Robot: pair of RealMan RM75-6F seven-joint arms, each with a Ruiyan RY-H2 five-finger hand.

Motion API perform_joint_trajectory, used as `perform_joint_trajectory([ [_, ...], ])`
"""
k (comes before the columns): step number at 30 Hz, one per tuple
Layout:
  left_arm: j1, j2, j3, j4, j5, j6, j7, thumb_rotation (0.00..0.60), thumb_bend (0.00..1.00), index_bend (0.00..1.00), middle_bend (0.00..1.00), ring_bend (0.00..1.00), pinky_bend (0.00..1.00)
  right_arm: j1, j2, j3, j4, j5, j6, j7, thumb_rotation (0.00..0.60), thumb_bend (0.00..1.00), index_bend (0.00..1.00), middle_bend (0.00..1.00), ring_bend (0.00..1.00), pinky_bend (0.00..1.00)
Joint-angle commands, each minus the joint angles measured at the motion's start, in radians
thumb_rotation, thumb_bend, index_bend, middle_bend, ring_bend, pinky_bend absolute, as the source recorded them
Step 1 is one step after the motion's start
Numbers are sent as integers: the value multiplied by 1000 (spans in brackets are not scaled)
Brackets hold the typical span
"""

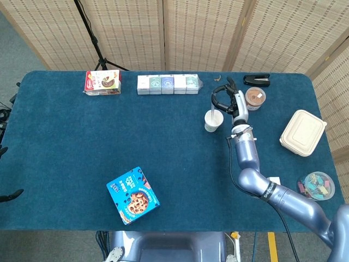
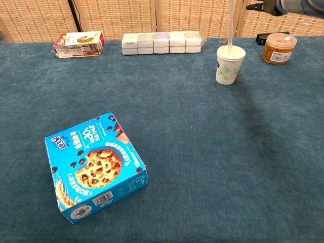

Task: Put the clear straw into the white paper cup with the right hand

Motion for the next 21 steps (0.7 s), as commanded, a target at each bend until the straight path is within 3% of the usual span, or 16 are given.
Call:
perform_joint_trajectory([
  [1,0,0,0,0,1,0,-1,600,8,0,0,0,0,-4,-14,-7,13,-14,-6,4,600,571,585,0,0,0],
  [15,2,6,1,6,3,0,-23,600,8,0,0,0,0,-14,-65,-41,73,-92,-30,7,600,572,550,0,0,0],
  [21,3,8,1,11,4,1,-34,600,8,0,0,0,0,-24,-77,-68,91,-156,-34,-2,600,529,403,0,0,0],
])
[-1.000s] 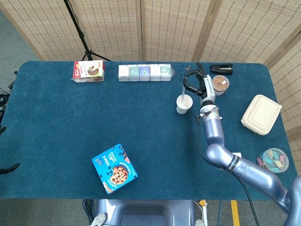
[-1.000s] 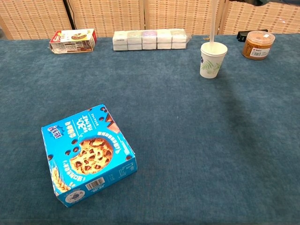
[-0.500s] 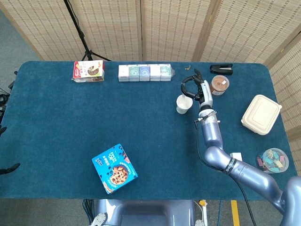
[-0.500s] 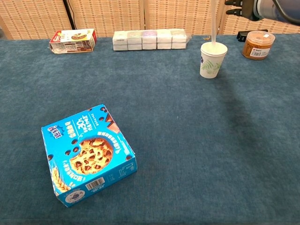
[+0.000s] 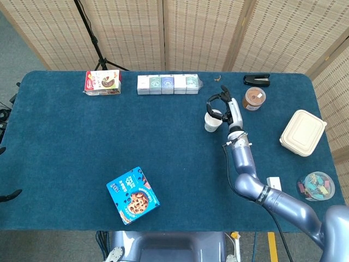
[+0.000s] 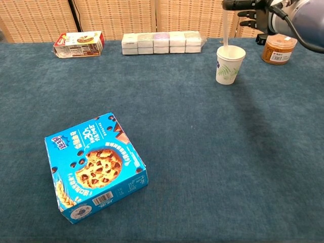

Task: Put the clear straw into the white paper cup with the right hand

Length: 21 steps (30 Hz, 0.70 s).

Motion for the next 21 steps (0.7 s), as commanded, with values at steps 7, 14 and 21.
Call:
perform_joint_trajectory([
  [7,0,2,1,4,2,-1,-6,600,8,0,0,0,0,-31,-3,-11,-5,-112,25,27,600,437,204,0,0,0],
  [14,1,3,3,3,9,1,-8,600,8,0,0,0,0,-82,52,0,-98,-215,92,51,600,267,120,0,0,0],
  [21,7,1,16,9,41,16,-10,600,8,0,0,0,0,-230,227,-151,-247,-505,260,-61,600,23,47,0,0,0],
])
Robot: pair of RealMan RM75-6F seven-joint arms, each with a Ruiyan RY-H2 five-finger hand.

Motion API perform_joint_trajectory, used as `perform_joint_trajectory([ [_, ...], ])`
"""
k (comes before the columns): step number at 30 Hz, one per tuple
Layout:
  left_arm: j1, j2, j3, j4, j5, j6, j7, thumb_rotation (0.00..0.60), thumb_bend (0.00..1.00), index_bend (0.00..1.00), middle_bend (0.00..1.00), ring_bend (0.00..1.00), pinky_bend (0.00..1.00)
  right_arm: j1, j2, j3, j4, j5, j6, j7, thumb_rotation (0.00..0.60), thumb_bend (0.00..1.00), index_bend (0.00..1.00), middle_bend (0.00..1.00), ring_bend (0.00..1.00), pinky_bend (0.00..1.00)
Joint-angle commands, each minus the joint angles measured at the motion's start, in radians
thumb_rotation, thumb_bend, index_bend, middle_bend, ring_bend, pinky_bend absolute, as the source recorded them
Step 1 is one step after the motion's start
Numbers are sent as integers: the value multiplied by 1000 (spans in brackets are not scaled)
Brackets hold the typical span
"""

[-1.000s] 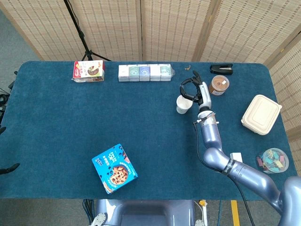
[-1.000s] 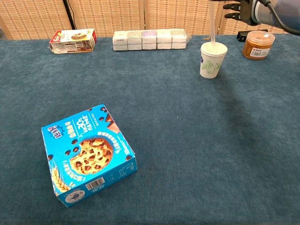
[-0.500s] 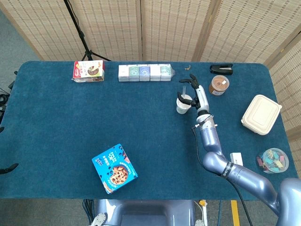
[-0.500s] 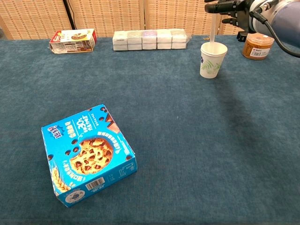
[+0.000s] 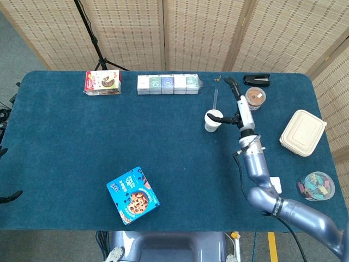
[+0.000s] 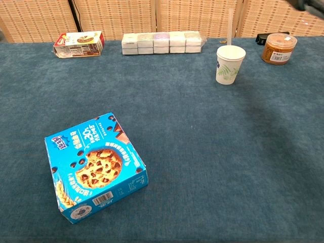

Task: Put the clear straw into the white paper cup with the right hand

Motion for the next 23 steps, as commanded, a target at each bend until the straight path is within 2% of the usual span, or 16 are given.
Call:
perform_joint_trajectory([
  [1,4,-1,5,4,11,9,-4,600,8,0,0,0,0,-117,134,-120,-98,-195,120,-79,600,8,38,0,0,0],
  [6,12,-4,16,8,41,29,-4,600,7,0,0,0,0,-208,229,-241,-100,-359,216,-156,600,0,27,0,0,0],
  [10,19,-13,28,6,74,51,24,600,8,0,0,0,0,-307,320,-367,-97,-514,318,-207,600,0,7,0,0,0],
  [18,27,-34,39,3,112,84,86,600,8,0,0,0,0,-459,349,-483,-78,-588,478,-330,600,0,0,0,0,0],
  [23,23,-48,39,-3,108,78,124,600,8,0,0,0,0,-541,336,-516,-83,-602,577,-393,600,0,0,0,0,0],
])
